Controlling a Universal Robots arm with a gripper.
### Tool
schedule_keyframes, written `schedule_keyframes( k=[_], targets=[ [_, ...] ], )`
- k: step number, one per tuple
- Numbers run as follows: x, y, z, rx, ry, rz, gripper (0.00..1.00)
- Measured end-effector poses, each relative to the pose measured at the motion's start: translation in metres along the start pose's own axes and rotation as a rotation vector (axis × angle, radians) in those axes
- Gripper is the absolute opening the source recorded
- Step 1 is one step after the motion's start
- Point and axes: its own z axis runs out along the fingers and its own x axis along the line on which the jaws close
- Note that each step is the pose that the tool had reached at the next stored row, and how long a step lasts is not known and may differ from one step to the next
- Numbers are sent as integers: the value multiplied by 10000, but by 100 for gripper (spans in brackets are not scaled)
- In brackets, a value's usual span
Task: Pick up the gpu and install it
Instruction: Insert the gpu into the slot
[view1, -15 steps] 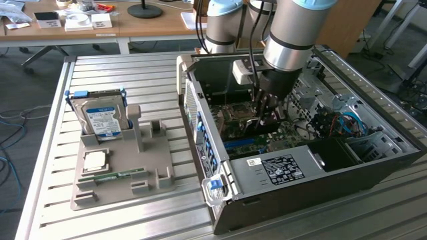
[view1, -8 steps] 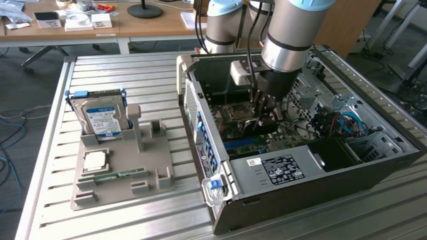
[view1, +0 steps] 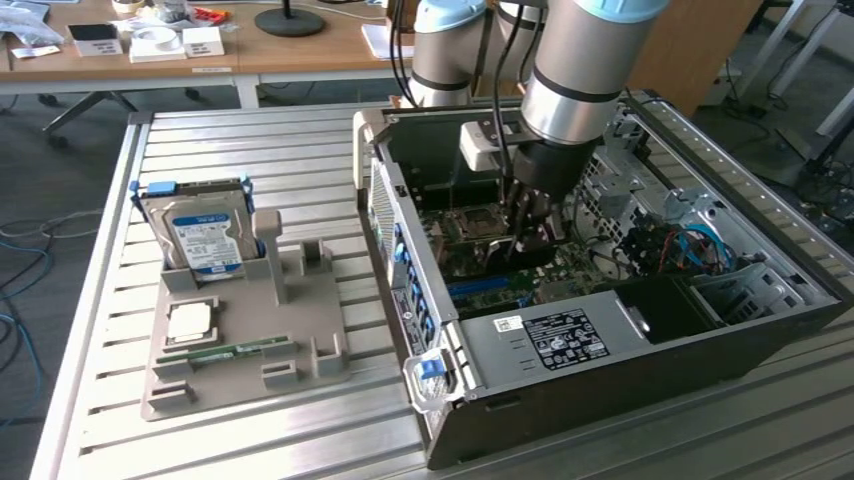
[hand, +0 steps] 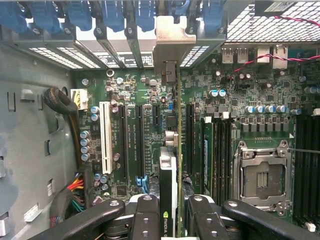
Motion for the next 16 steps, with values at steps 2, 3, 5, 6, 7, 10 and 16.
schedule_keyframes(
  k=[2, 3, 5, 6, 7, 10, 16],
  targets=[
    [-2, 0, 0, -1, 2, 0, 27],
    [-2, 0, 0, -1, 2, 0, 27],
    [-2, 0, 7, 0, -1, 0, 27],
    [-2, 0, 12, 0, 0, -1, 27],
    [-1, 0, 15, -1, 2, 0, 27],
    [-1, 0, 15, -2, 5, 0, 27],
    [-1, 5, 21, 0, 0, 2, 27]
  ],
)
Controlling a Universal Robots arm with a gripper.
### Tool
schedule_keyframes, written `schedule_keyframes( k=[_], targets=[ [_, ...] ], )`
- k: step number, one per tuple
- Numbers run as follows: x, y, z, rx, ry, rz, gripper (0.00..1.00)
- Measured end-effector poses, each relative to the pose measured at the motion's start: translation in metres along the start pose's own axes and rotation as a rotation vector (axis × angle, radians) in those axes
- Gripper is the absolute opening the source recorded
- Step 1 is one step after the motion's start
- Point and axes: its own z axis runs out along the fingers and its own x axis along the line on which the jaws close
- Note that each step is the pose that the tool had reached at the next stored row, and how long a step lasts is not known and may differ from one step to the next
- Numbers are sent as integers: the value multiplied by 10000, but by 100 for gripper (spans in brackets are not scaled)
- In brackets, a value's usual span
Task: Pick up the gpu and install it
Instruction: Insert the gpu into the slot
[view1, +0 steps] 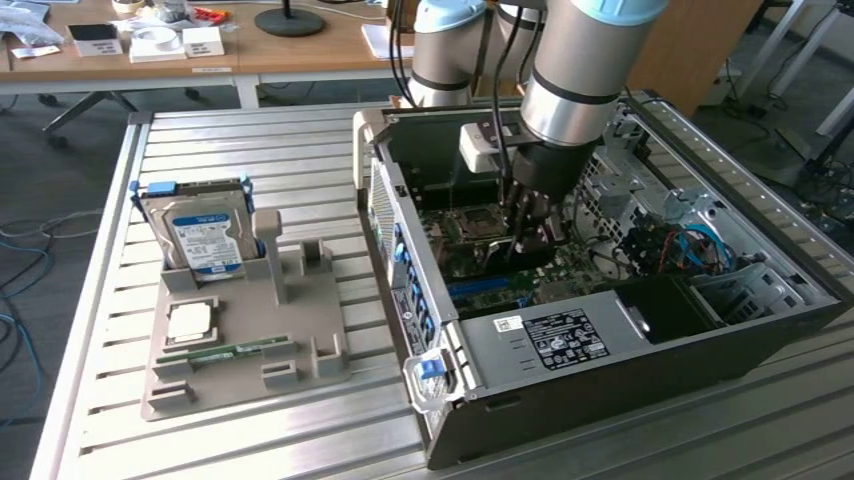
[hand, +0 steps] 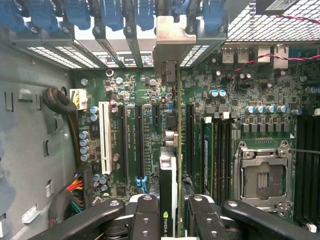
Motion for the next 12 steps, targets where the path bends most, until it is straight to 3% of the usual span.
schedule_keyframes(
  k=[12],
  targets=[
    [3, 34, 35, -1, 3, -1, 27]
  ],
)
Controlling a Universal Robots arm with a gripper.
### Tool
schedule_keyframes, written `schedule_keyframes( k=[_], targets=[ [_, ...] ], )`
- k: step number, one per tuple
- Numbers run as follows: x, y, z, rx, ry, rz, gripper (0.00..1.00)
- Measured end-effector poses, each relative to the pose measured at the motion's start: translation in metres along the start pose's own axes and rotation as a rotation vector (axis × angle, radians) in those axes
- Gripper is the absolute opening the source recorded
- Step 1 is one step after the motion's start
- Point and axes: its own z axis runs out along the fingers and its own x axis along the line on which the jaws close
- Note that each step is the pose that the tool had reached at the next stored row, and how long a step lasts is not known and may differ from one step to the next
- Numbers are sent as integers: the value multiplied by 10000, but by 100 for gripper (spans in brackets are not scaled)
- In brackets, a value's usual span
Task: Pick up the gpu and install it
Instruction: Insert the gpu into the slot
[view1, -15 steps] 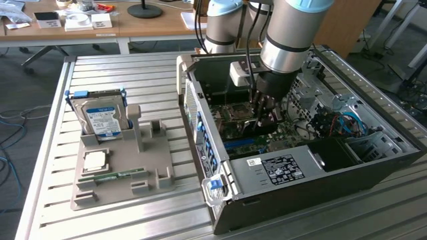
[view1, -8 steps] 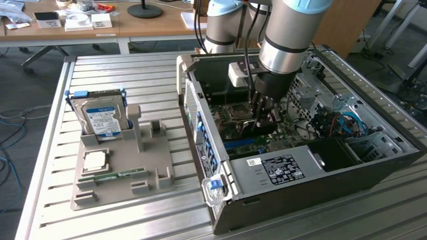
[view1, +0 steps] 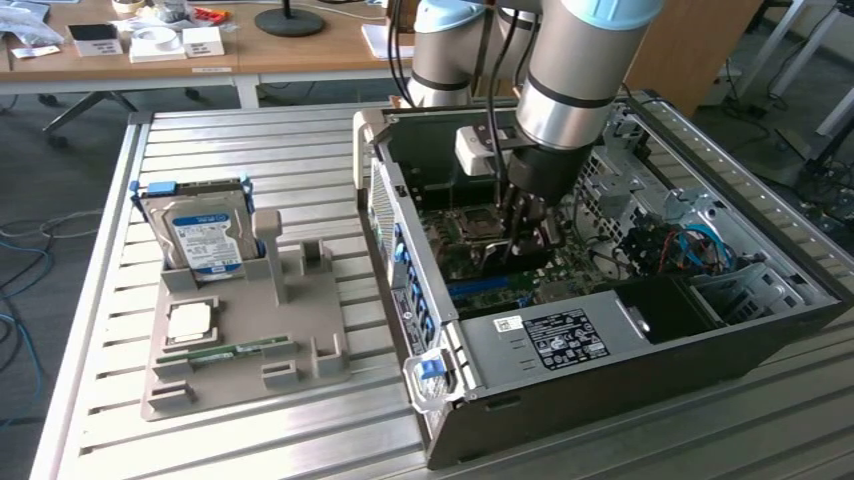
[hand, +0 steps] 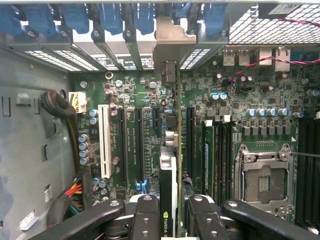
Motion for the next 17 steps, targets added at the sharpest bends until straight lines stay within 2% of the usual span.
schedule_keyframes(
  k=[17],
  targets=[
    [-18, 23, 28, 1, 0, 45, 27]
  ],
)
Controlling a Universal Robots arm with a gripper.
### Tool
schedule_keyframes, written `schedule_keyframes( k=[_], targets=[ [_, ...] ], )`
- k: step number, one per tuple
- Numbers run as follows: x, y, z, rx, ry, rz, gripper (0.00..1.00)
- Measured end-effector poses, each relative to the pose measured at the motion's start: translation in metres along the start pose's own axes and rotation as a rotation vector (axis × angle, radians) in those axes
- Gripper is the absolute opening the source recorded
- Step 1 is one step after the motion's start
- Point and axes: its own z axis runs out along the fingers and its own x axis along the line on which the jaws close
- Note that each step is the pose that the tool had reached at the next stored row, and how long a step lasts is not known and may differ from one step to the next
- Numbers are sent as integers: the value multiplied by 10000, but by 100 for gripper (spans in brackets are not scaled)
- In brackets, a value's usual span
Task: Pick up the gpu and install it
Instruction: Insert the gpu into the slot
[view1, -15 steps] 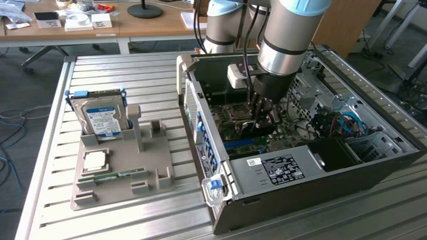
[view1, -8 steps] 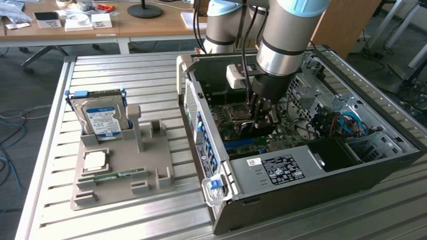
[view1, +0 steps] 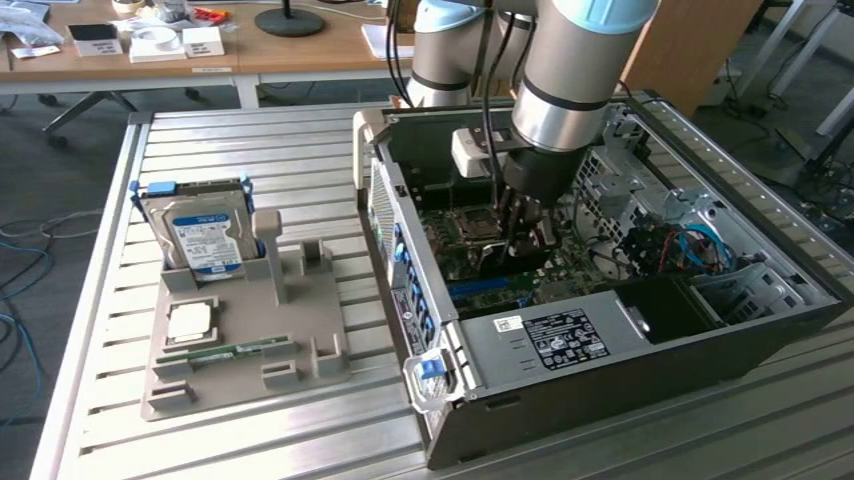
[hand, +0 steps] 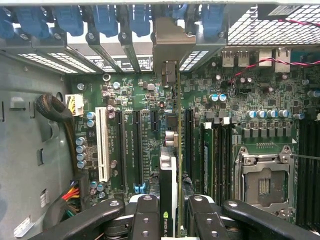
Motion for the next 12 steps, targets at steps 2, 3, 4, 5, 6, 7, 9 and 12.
schedule_keyframes(
  k=[2, 3, 4, 5, 6, 7, 9, 12],
  targets=[
    [-1, 1, 8, 2, -3, 0, 27],
    [0, 4, 12, 1, -1, 2, 27],
    [1, 7, 16, 0, 0, 2, 27],
    [1, 9, 17, -1, 2, 1, 27],
    [1, 9, 18, -1, 3, -1, 27],
    [1, 11, 21, 0, 1, 0, 27],
    [1, 13, 22, 0, 0, -1, 27],
    [0, 27, 25, 0, -1, 1, 27]
  ],
)
